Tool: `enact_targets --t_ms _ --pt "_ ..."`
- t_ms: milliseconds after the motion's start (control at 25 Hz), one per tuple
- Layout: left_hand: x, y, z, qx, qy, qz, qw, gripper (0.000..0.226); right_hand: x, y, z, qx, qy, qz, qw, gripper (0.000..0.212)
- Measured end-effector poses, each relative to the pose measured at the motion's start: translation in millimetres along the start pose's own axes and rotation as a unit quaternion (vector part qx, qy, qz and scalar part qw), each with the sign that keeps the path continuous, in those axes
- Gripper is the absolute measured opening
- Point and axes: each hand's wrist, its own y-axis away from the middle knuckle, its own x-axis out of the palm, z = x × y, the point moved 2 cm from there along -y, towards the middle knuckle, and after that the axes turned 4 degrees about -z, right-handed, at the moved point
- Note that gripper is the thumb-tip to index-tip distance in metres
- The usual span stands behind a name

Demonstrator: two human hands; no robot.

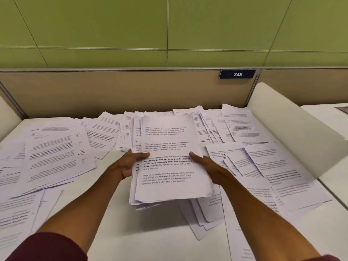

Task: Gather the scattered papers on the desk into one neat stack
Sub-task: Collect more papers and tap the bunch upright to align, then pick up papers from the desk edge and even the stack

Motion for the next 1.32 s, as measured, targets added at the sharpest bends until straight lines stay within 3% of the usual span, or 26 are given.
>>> enact_targets --t_ms 240,400,600,720,800,920,1080,1200,1320 --pt "23.1 4.0 -17.8 0.101 -0.013 -0.038 0.994 0.045 1.9 3.1 15.1 -0.157 0.048 -0.039 0.986 0.044" --pt "35.6 5.0 -29.6 0.199 -0.071 0.021 0.977 0.038 3.5 1.8 17.3 -0.239 0.053 -0.089 0.965 0.035" --pt "40.5 -3.8 -14.1 0.183 -0.113 -0.107 0.971 0.028 10.0 1.9 15.3 -0.271 0.119 -0.137 0.945 0.034" --pt "40.2 -5.7 -24.2 0.204 -0.141 -0.136 0.959 0.042 -1.4 0.5 24.8 -0.266 0.105 -0.163 0.944 0.043" --pt "40.1 -7.6 -26.8 0.175 -0.132 -0.091 0.971 0.046 -12.7 1.8 25.7 -0.233 0.087 -0.156 0.956 0.041" --pt "45.2 -7.4 -3.3 0.051 -0.131 0.013 0.99 0.063 -29.8 7.9 7.2 -0.171 0.084 -0.135 0.972 0.038" --pt "54.7 -11.9 48.5 -0.004 -0.119 -0.024 0.993 0.07 -57.0 24.3 -25.8 -0.112 0.073 -0.145 0.98 0.037" --pt "71.6 -20.4 73.7 -0.024 -0.068 -0.006 0.997 0.07 -85.2 42.2 -28.0 -0.099 0.082 -0.224 0.966 0.023" --pt "95.1 -29.8 90.2 -0.047 -0.052 0.013 0.997 0.072 -125.2 66.6 -25.8 -0.121 0.127 -0.356 0.918 0.027"
